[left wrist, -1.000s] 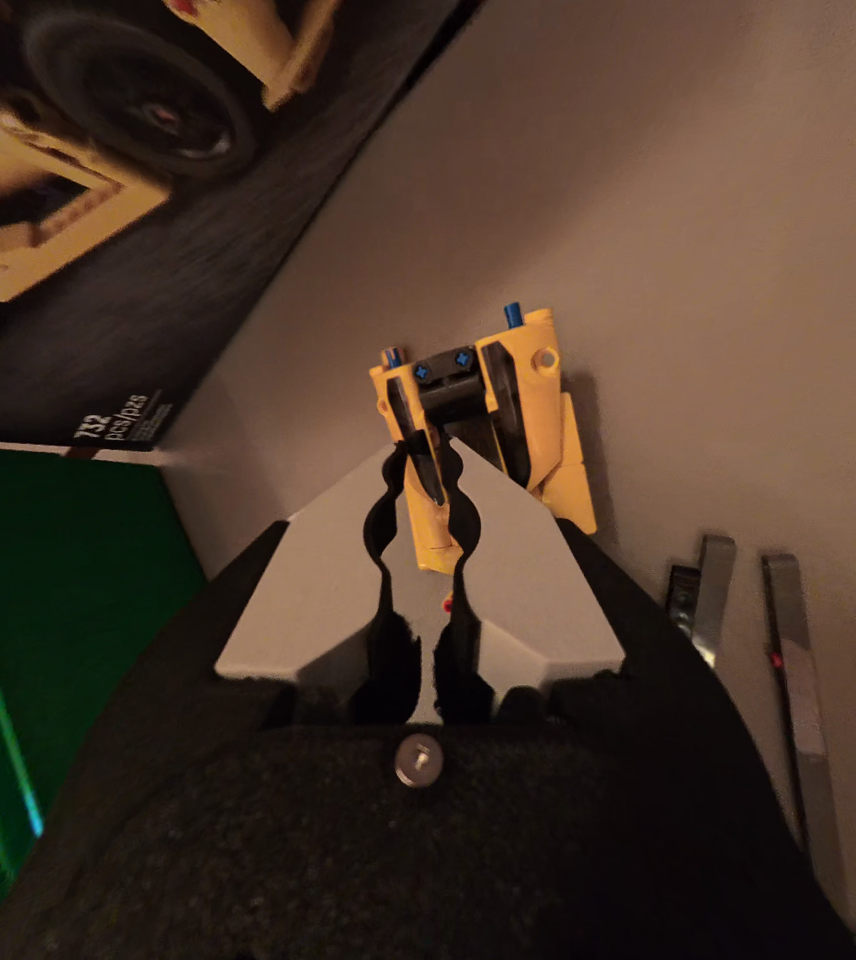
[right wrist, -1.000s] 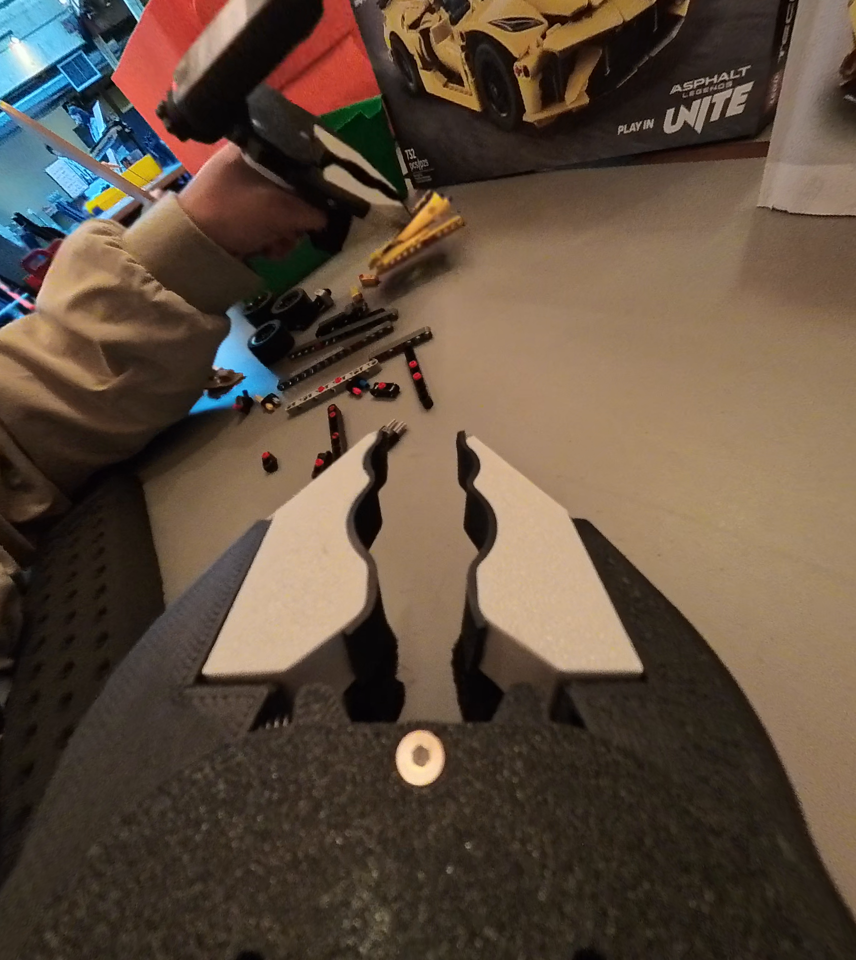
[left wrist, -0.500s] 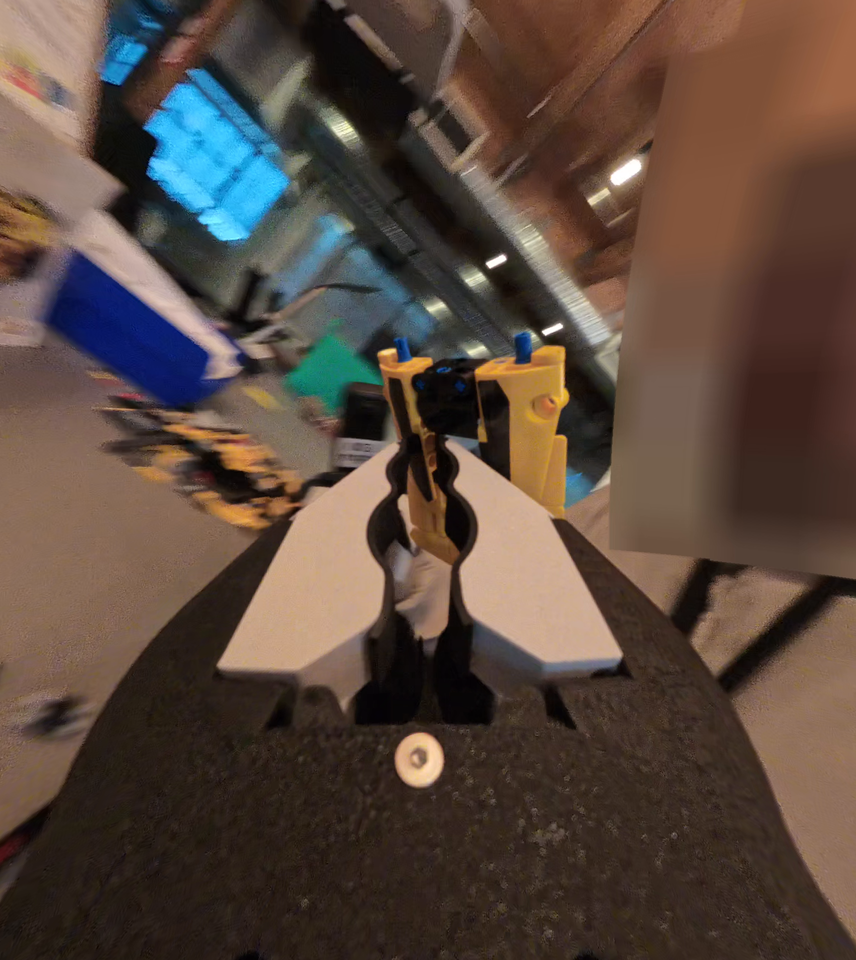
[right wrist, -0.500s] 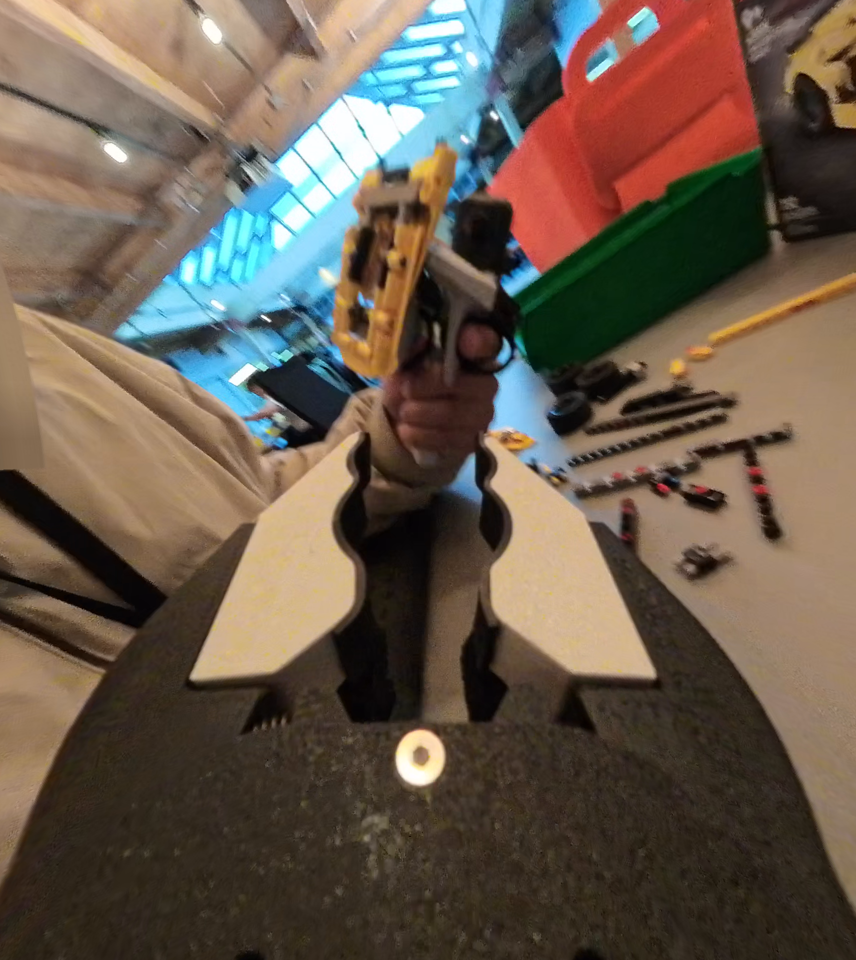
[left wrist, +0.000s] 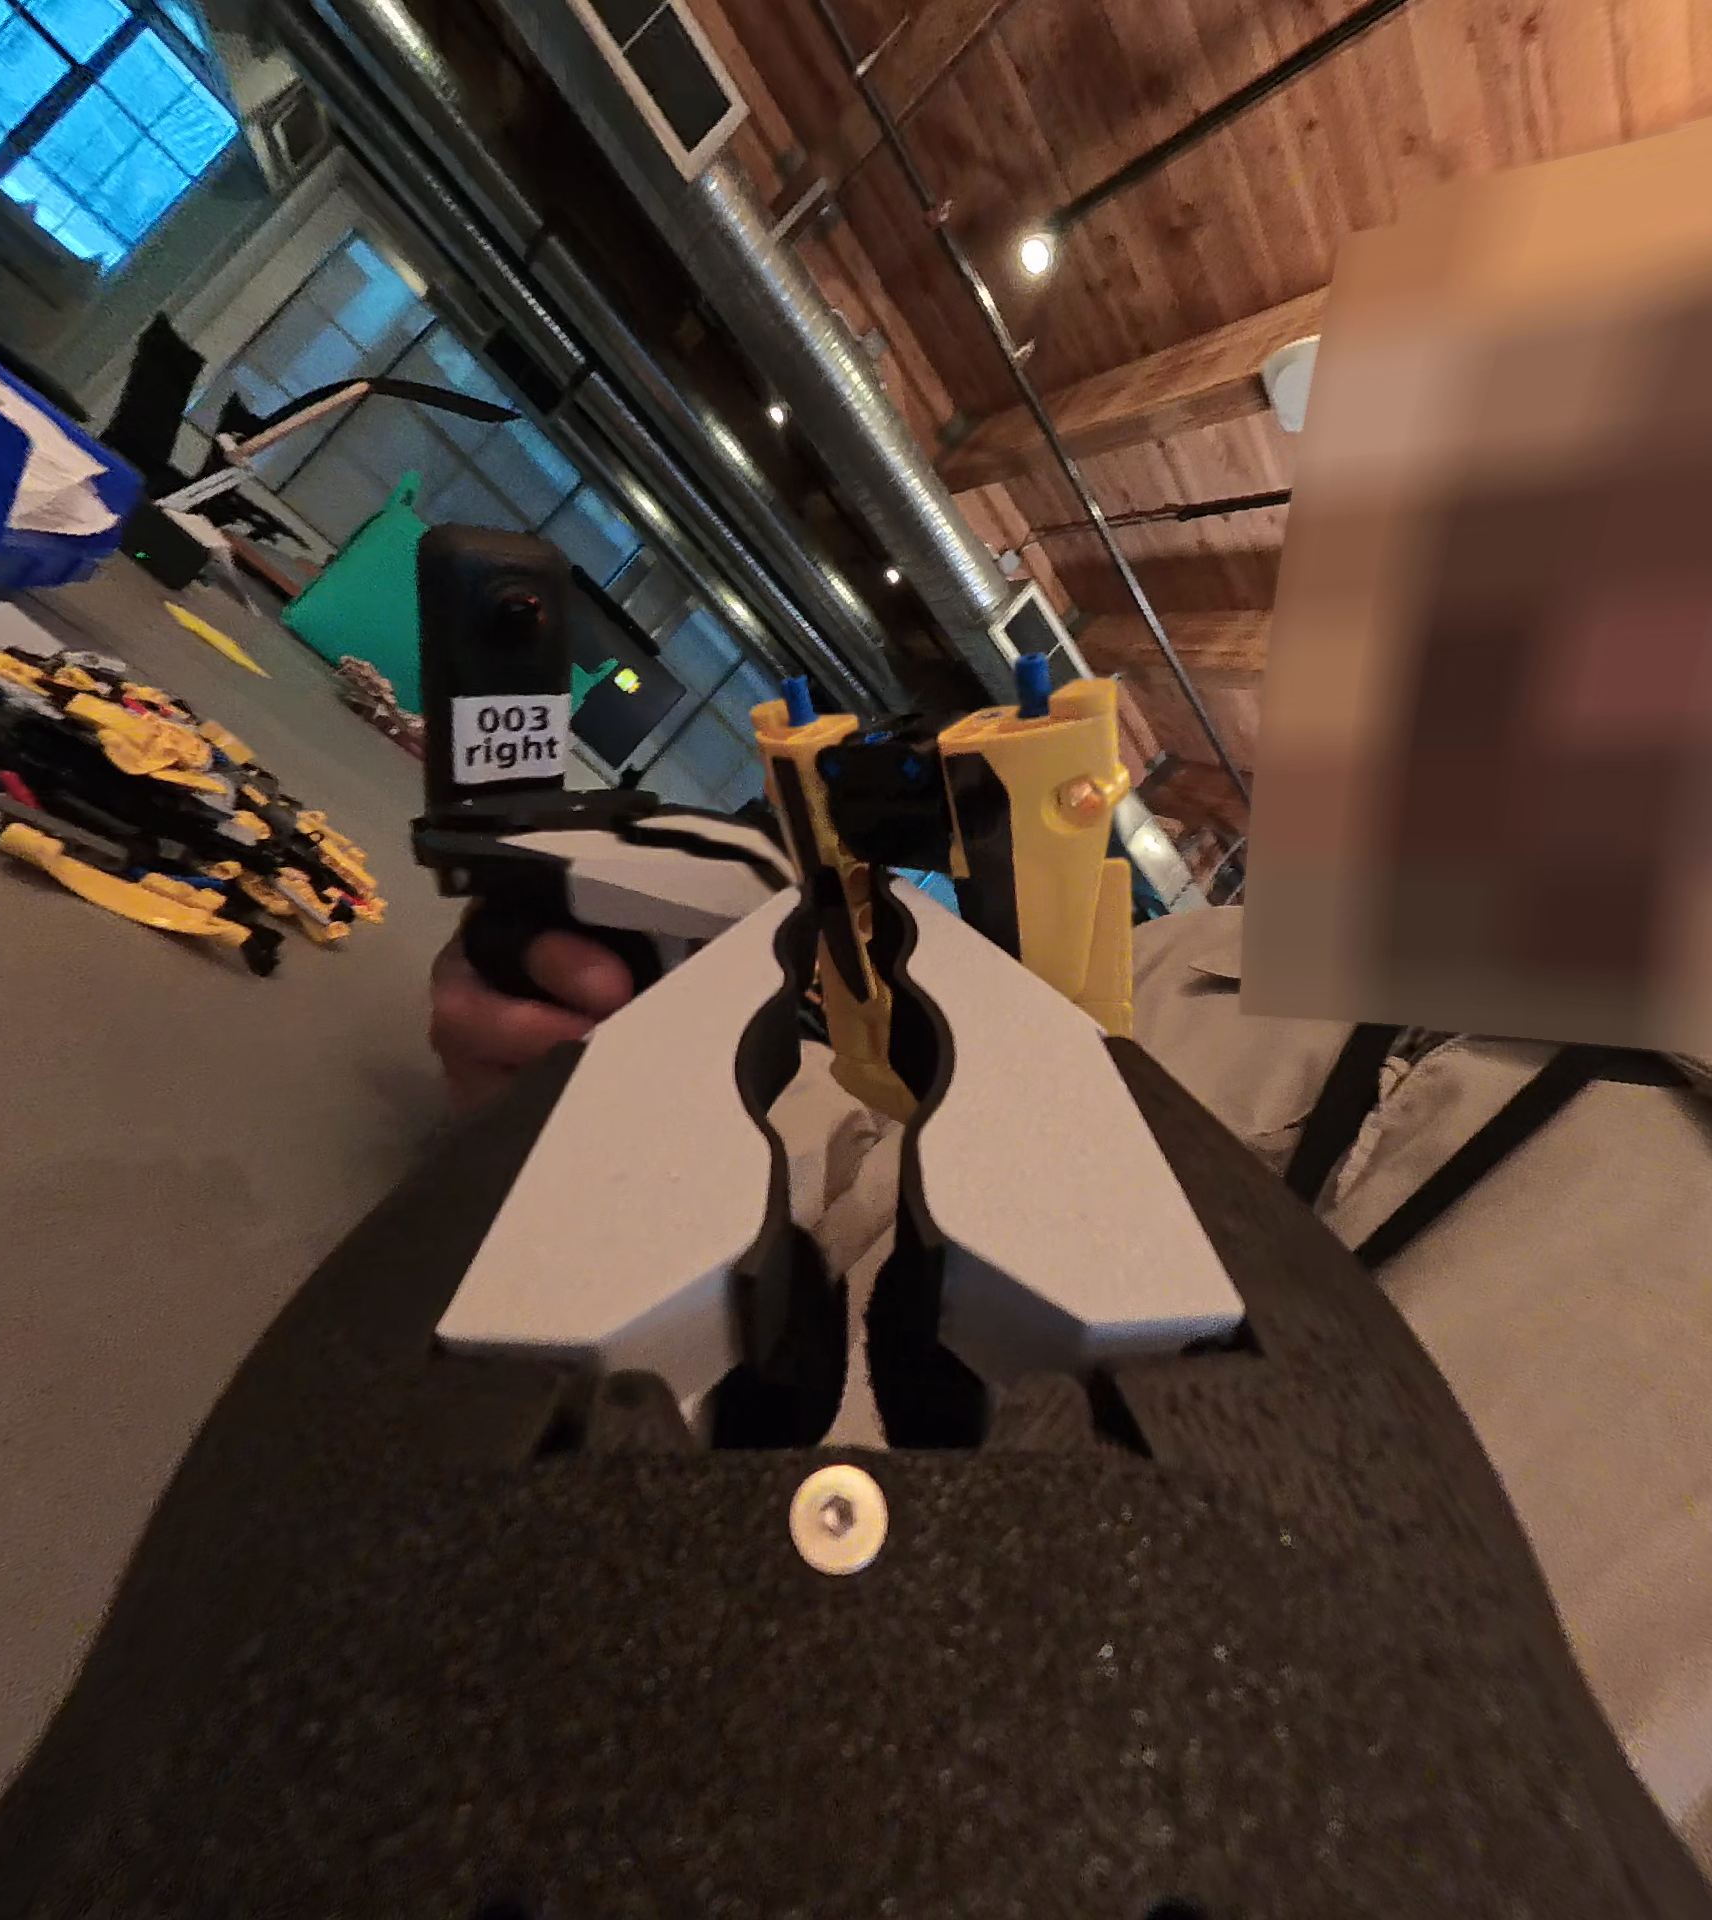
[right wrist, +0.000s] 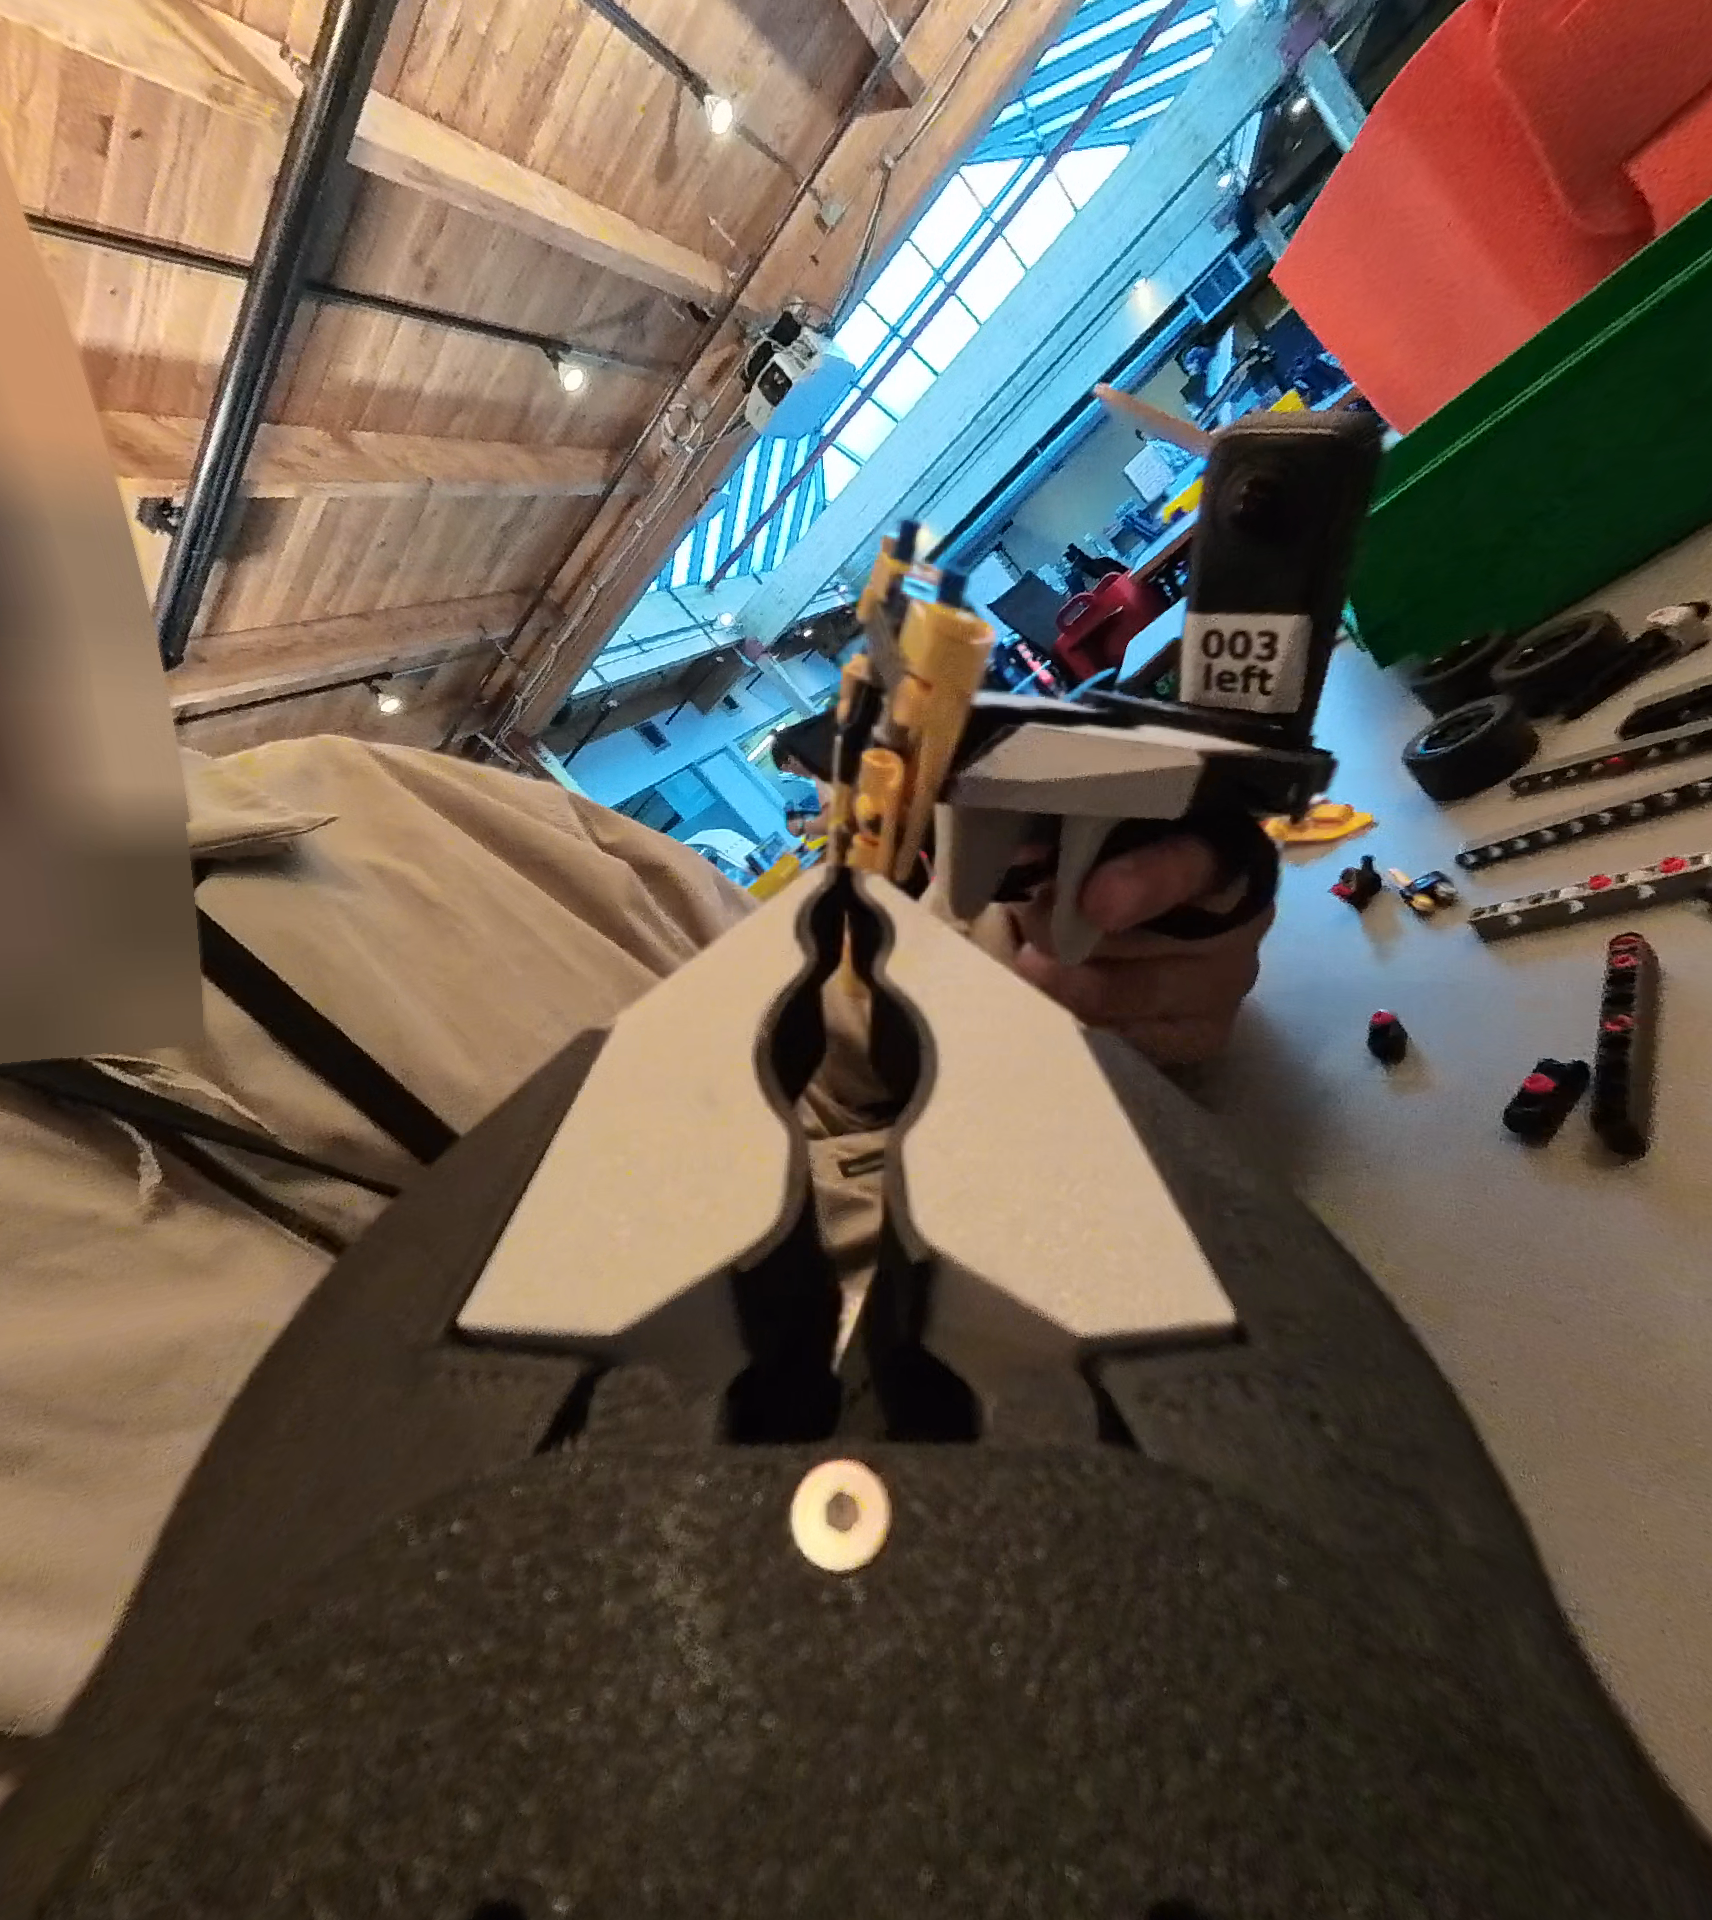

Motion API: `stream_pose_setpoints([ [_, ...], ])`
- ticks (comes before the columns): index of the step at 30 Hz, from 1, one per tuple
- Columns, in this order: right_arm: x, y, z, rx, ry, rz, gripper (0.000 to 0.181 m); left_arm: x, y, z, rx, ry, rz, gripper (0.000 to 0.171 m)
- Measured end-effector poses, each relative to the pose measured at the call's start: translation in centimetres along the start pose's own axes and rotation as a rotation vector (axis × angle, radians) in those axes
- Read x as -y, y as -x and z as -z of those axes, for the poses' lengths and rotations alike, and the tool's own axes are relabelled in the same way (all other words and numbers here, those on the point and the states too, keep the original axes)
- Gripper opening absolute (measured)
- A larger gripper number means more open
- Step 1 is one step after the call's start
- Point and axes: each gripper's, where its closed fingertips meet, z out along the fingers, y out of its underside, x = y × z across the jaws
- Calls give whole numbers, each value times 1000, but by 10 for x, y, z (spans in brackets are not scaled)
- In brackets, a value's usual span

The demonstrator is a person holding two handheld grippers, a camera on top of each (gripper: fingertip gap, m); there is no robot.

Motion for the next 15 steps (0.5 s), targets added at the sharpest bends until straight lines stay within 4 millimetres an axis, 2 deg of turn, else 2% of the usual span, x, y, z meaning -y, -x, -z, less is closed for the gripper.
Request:
stream_pose_setpoints([
  [4,-1,5,-5,28,-1,6,0,-18,13,-5,53,76,23,9],
  [8,12,3,7,15,-70,-3,0,-7,7,0,18,30,13,9],
  [10,25,-6,17,-50,-141,25,11,-8,5,2,4,37,29,9],
  [12,27,-27,23,-197,-142,80,25,-12,2,1,-29,55,68,9],
  [13,23,-29,20,-211,-112,94,29,-15,2,0,-37,67,85,9],
  [15,16,-18,10,-126,-80,66,28,-22,1,-2,-54,99,120,9],
])
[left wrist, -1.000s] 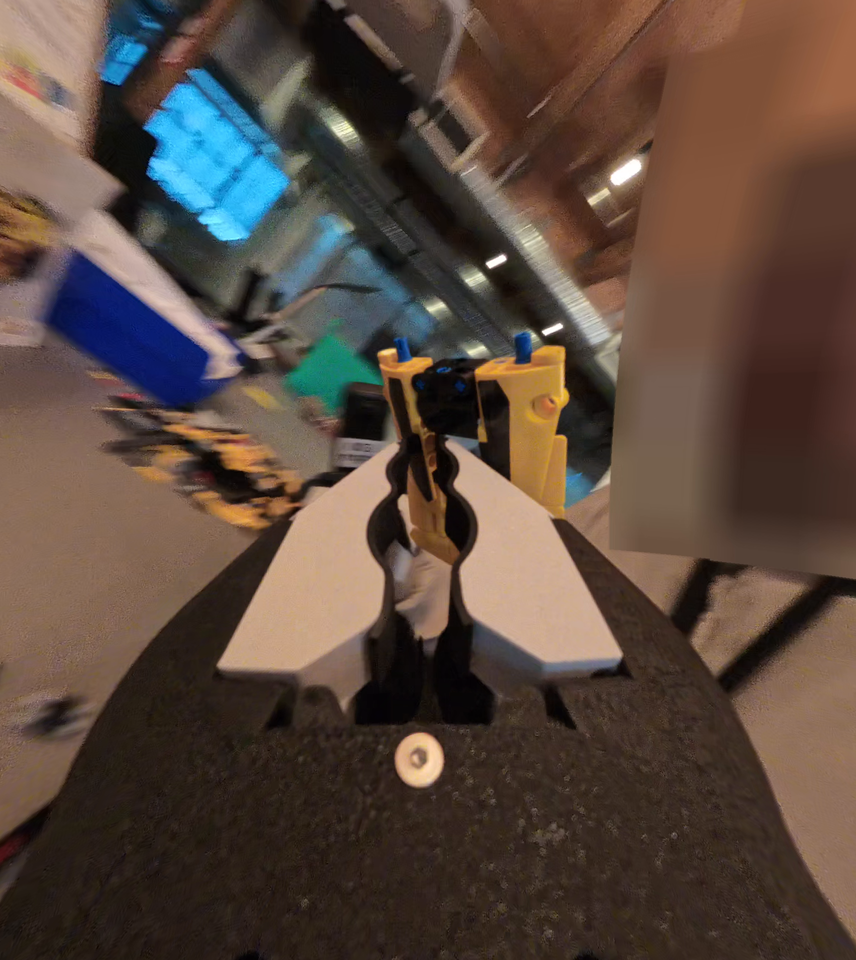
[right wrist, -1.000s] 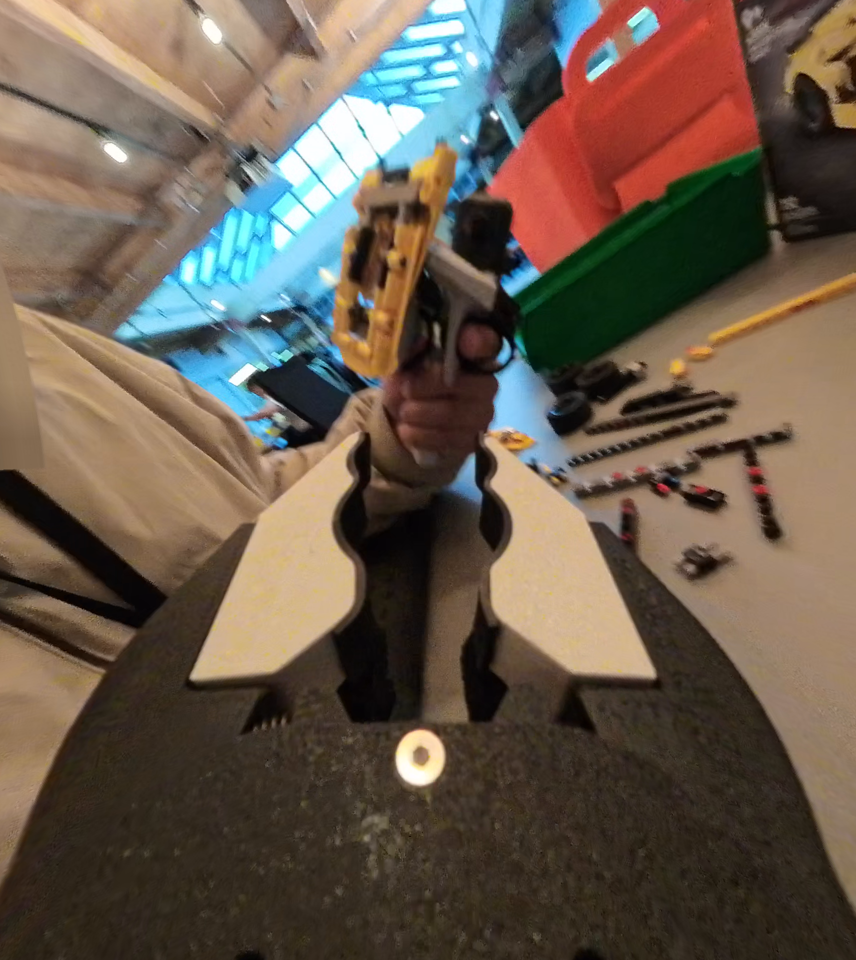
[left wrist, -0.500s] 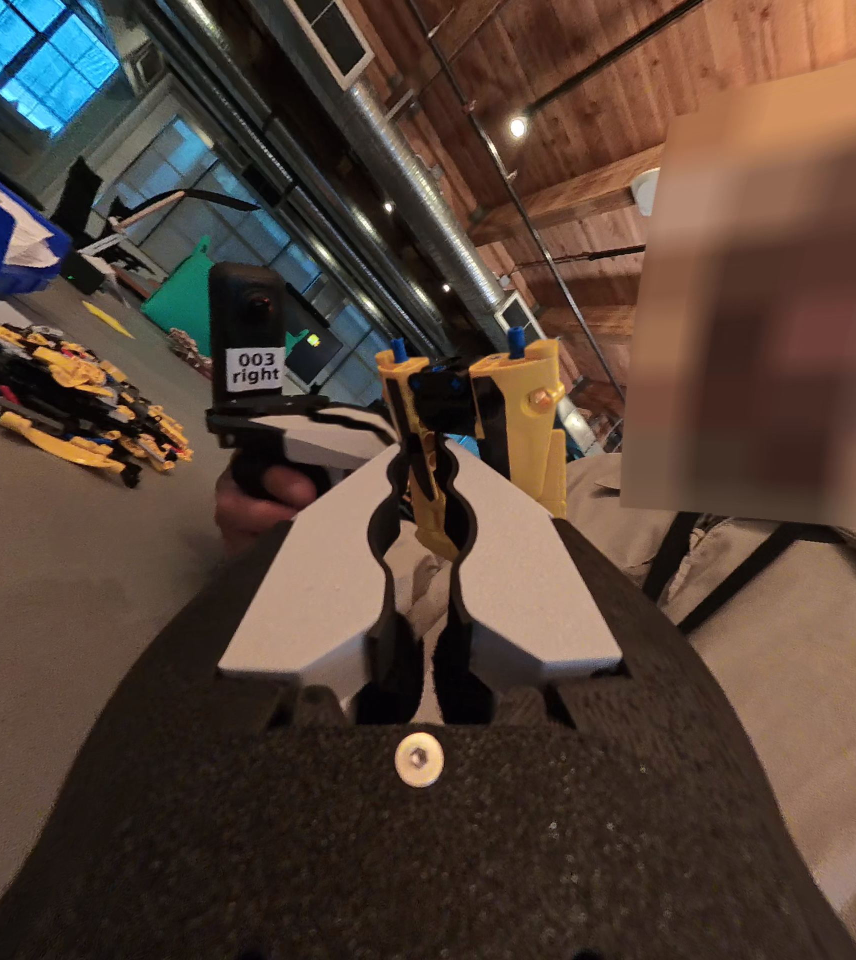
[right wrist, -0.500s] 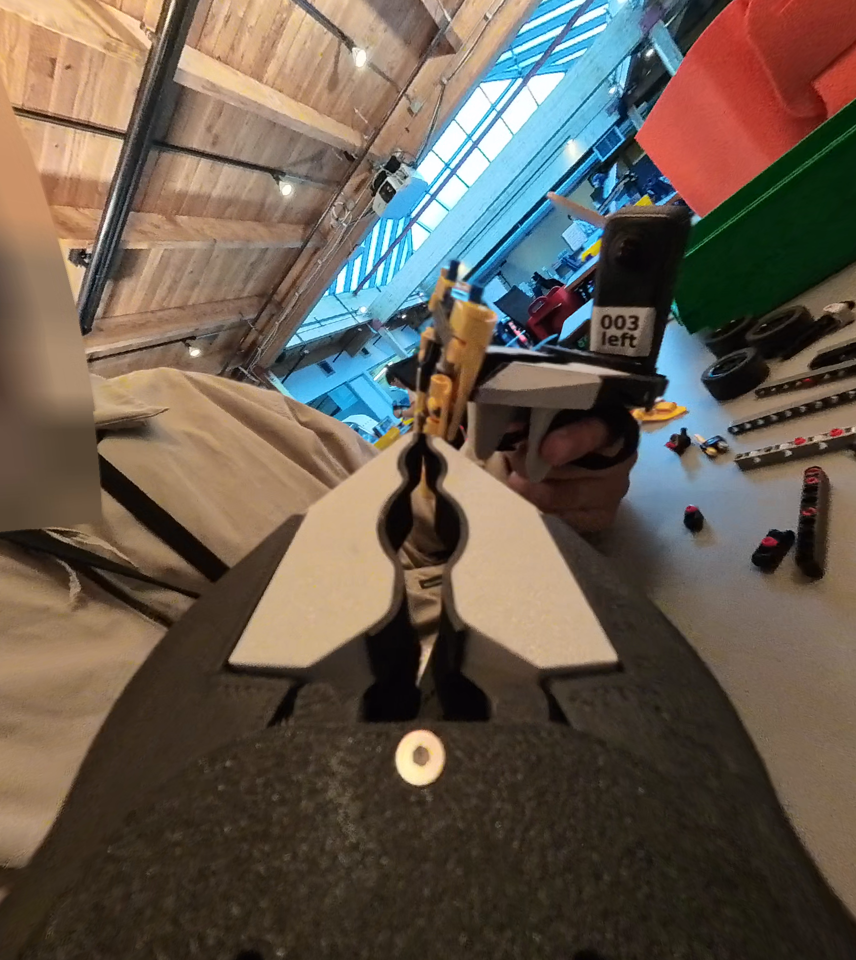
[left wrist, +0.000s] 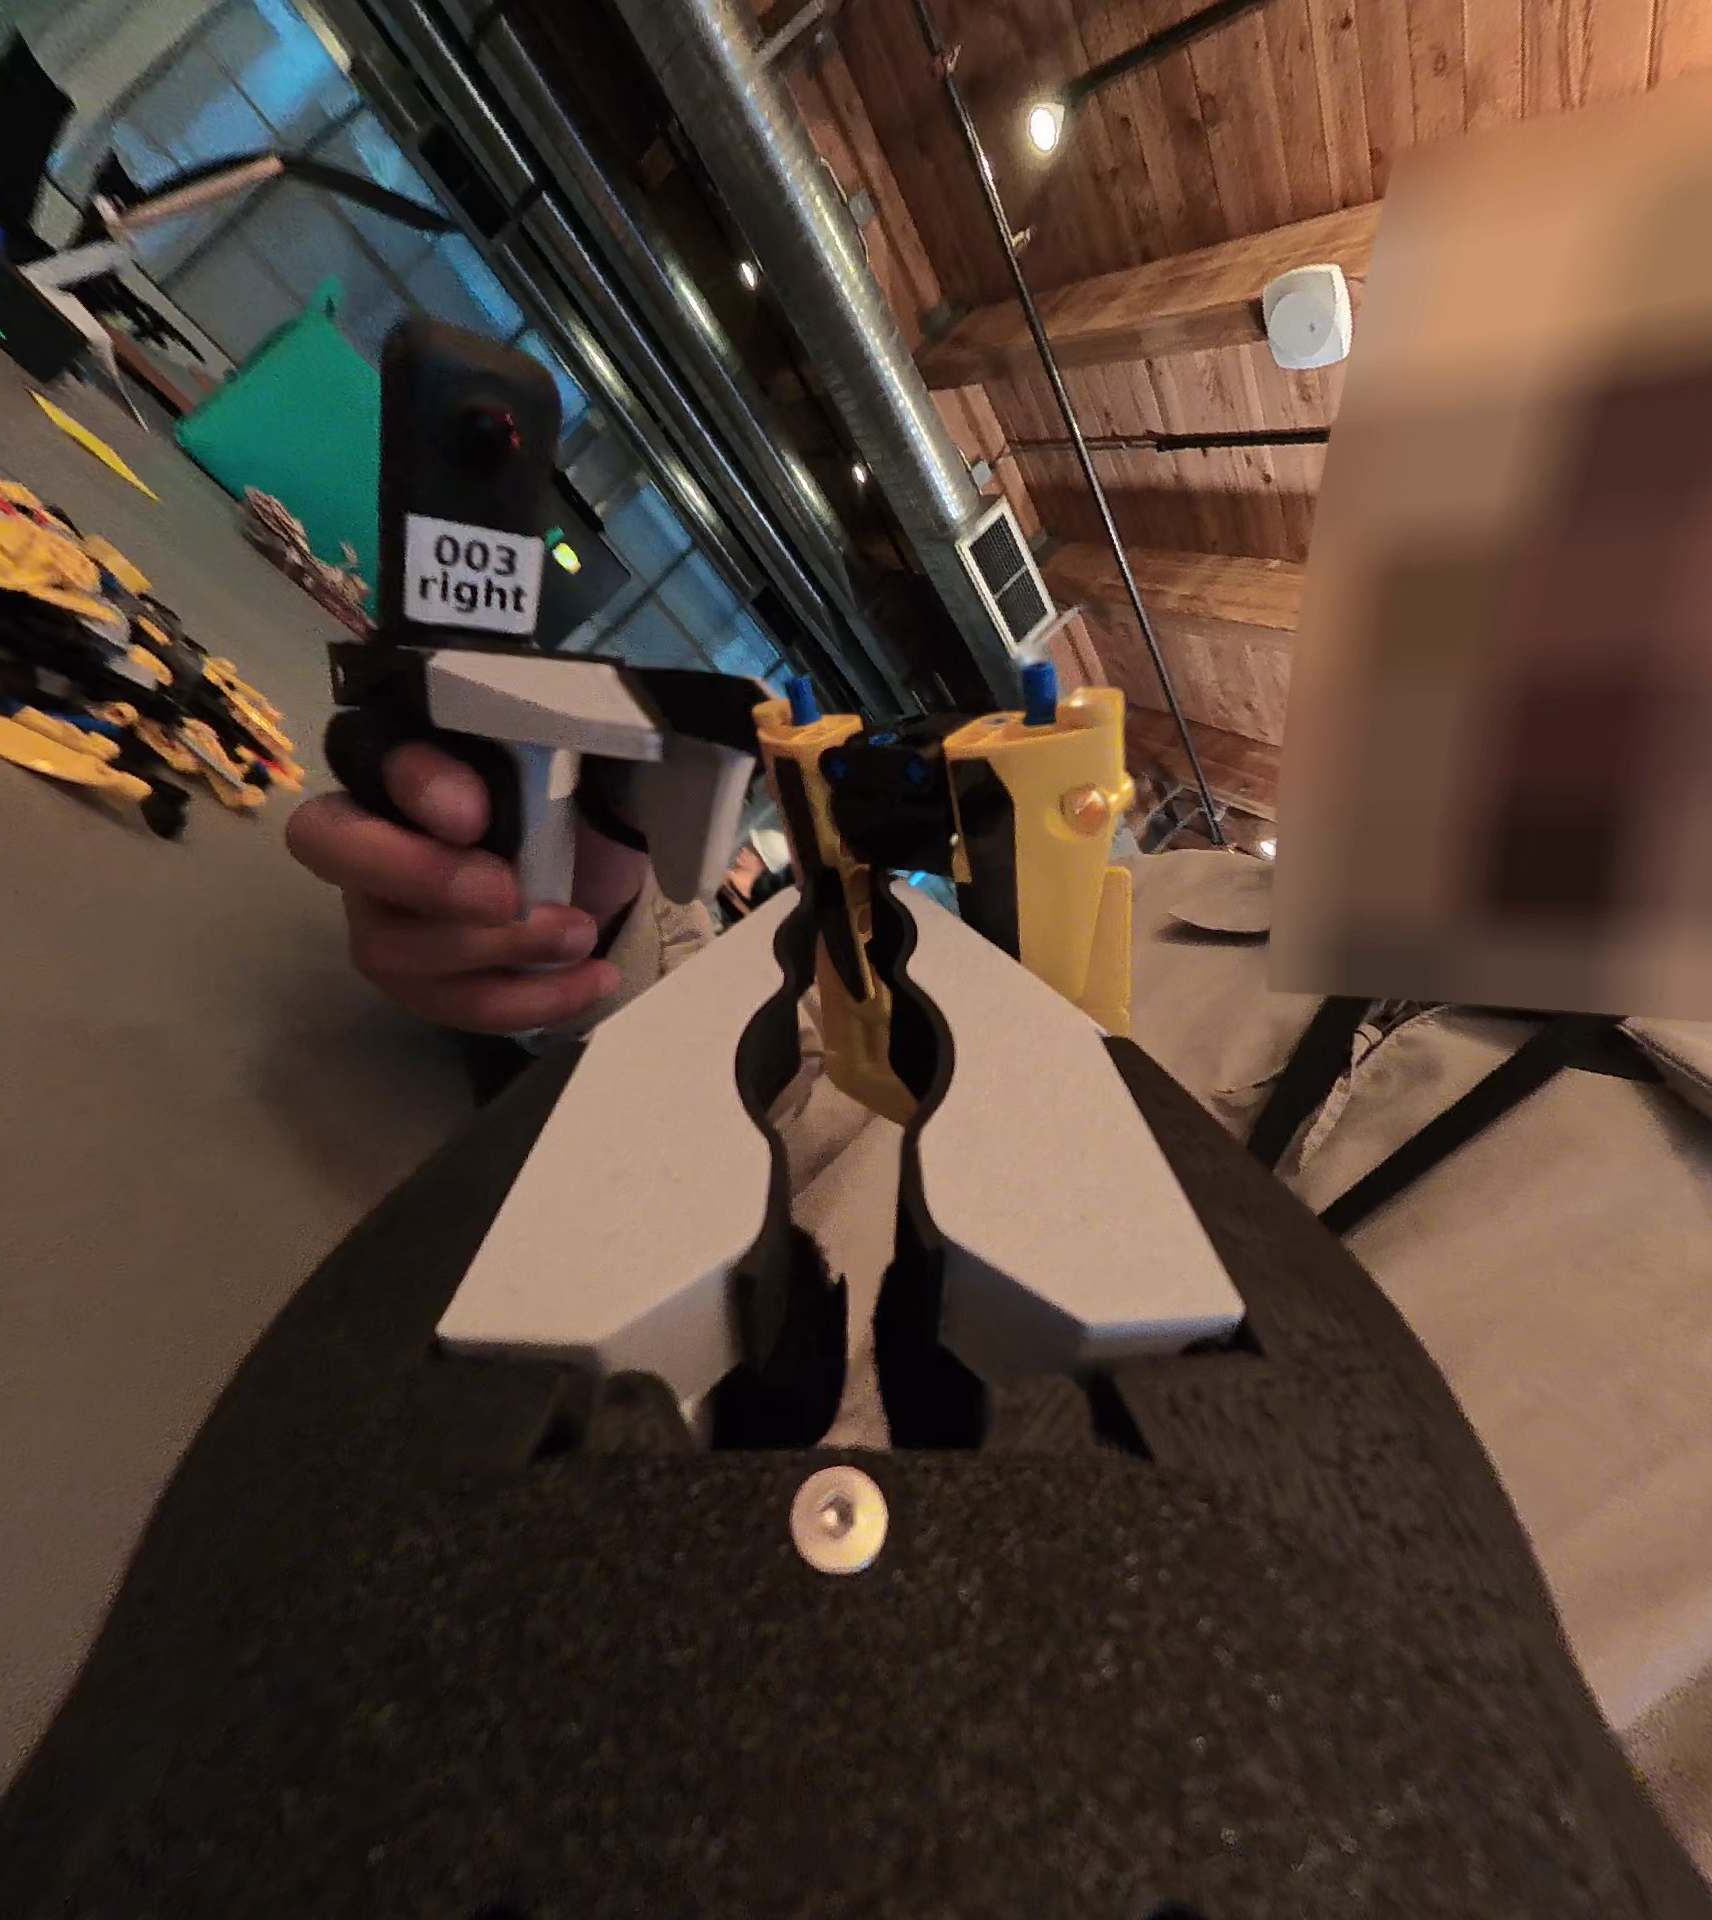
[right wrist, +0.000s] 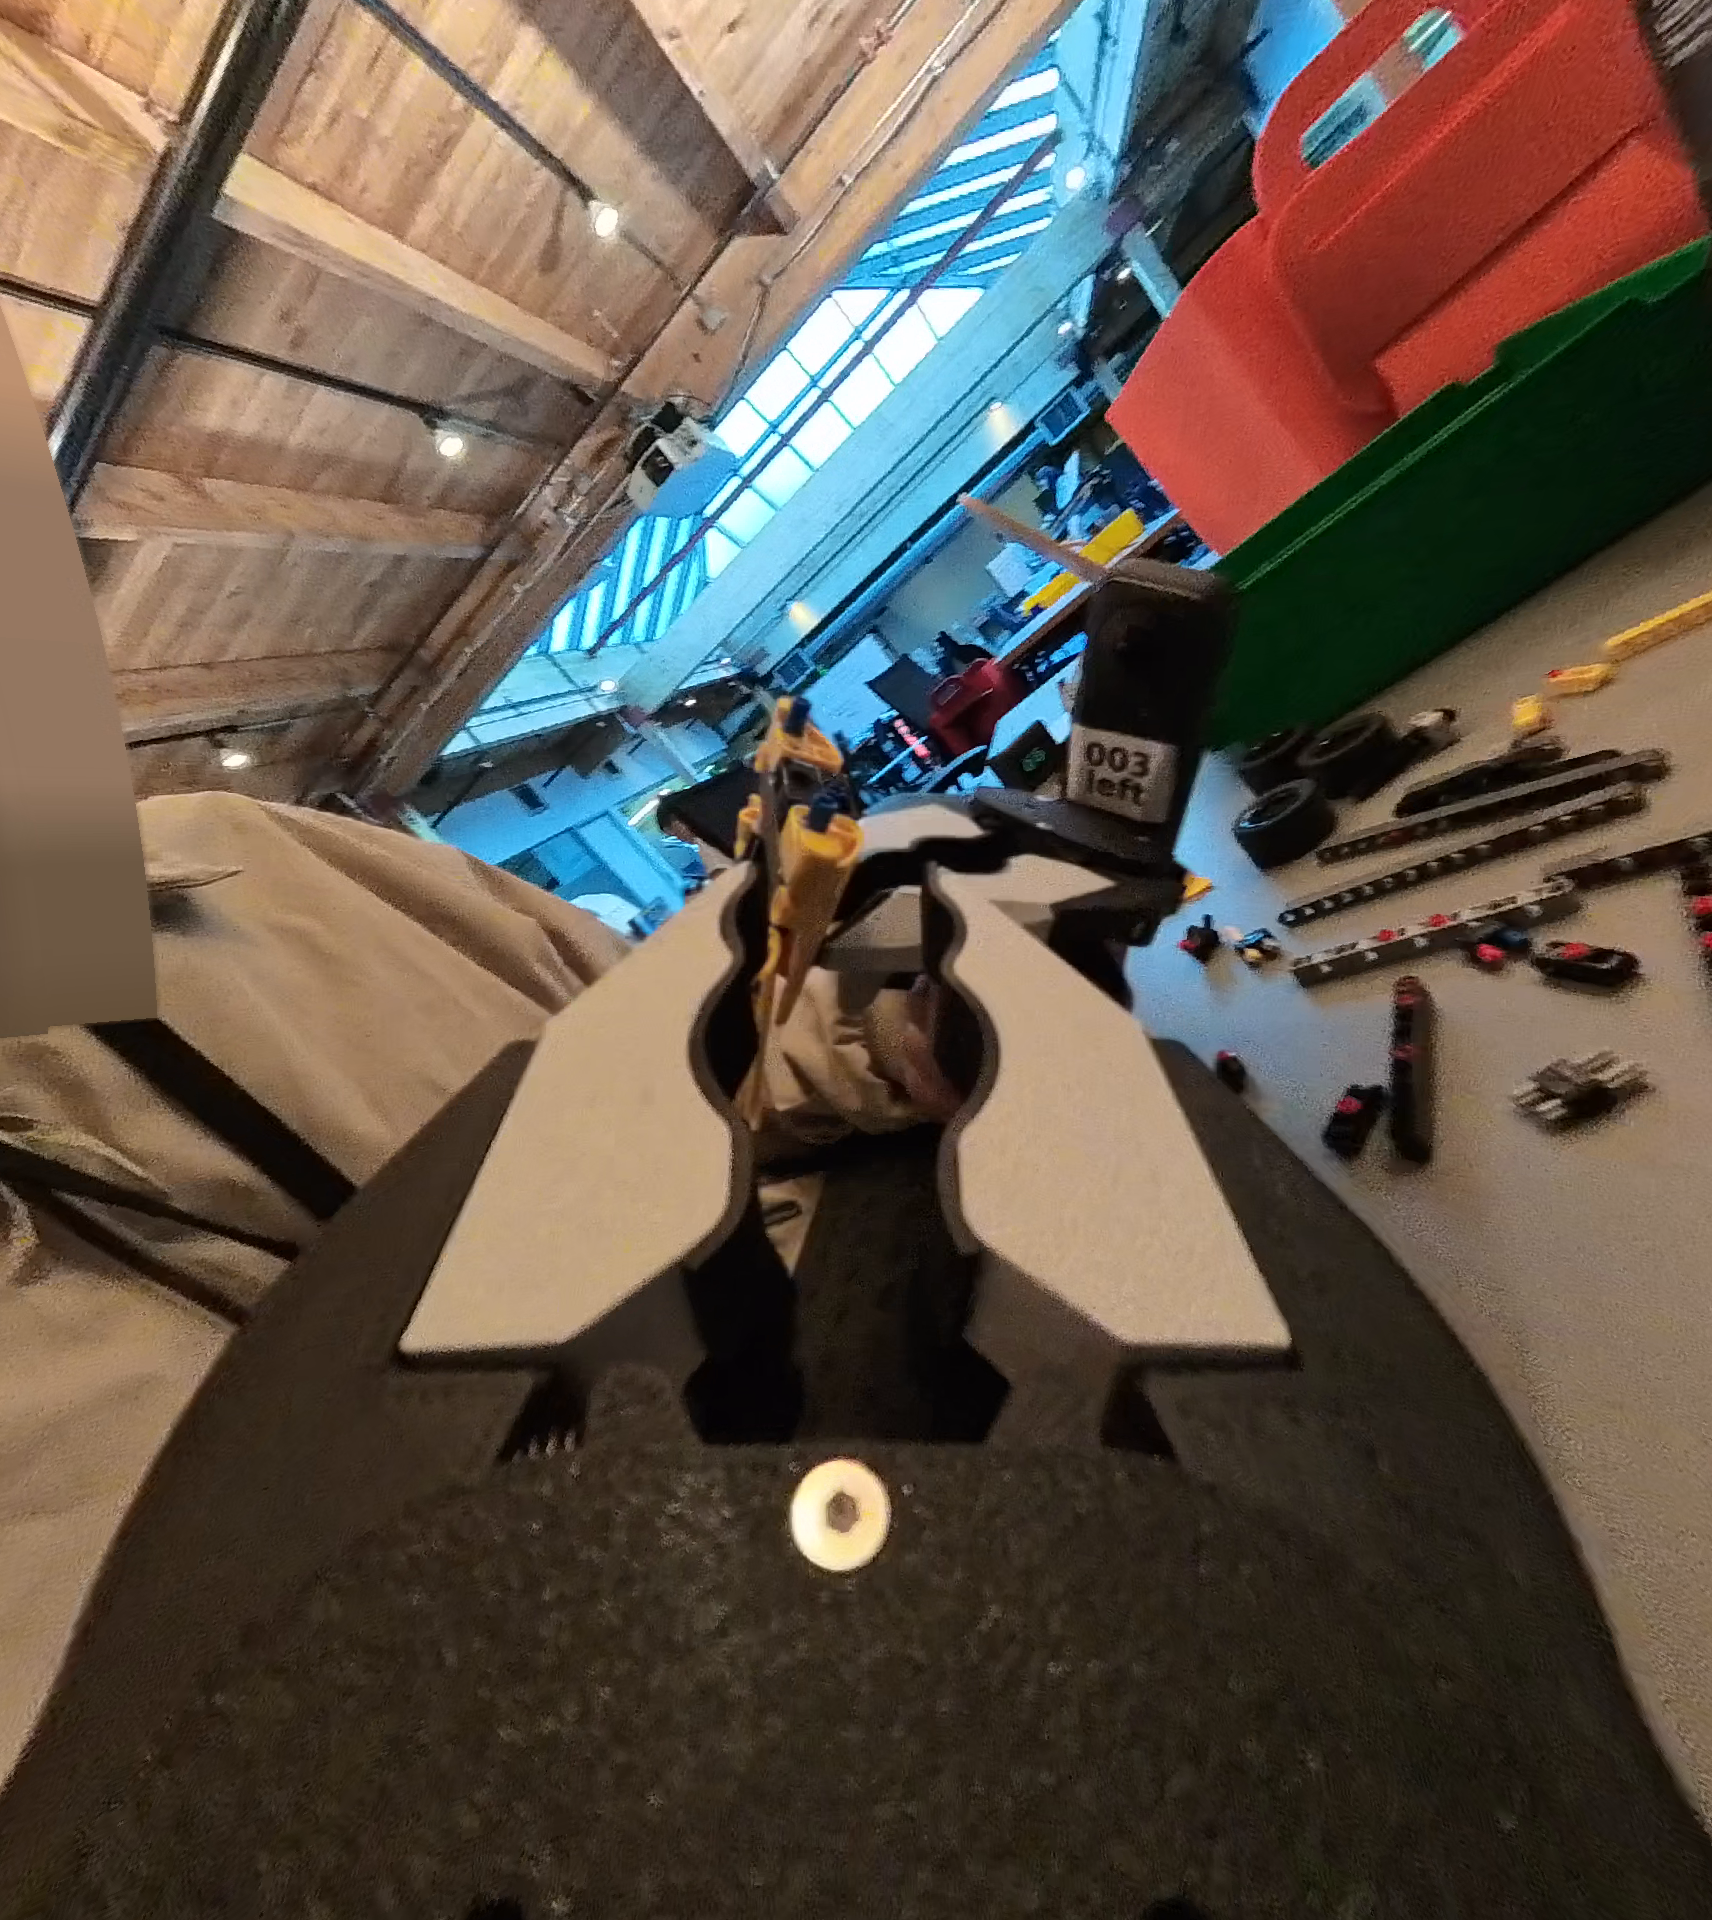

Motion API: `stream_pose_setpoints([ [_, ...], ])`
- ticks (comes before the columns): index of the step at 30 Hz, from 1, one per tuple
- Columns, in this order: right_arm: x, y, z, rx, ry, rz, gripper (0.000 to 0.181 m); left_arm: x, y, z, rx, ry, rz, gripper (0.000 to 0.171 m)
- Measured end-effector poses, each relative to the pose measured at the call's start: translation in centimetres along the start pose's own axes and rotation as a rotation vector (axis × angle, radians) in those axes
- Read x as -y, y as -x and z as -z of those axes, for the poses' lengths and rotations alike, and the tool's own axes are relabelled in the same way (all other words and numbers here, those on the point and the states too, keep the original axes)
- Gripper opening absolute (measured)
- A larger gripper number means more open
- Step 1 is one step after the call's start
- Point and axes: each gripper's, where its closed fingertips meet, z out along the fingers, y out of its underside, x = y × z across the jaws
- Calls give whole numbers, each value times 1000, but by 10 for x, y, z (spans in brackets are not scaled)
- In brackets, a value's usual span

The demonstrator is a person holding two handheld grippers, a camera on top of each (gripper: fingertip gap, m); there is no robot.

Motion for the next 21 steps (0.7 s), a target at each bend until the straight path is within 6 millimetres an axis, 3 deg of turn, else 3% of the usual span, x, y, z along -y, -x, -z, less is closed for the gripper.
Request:
stream_pose_setpoints([
  [4,-5,13,-5,108,30,-82,15,-8,1,-5,-12,36,28,9],
  [7,-6,12,-4,92,37,-63,14,-7,3,-4,6,36,21,9],
  [15,6,-20,9,-106,-35,-27,14,41,19,32,113,-256,31,1],
  [18,18,-24,16,-134,-104,-32,14,46,28,39,170,-292,36,26],
  [21,30,-28,27,-167,-181,-29,13,46,34,40,258,-284,-31,40],
])
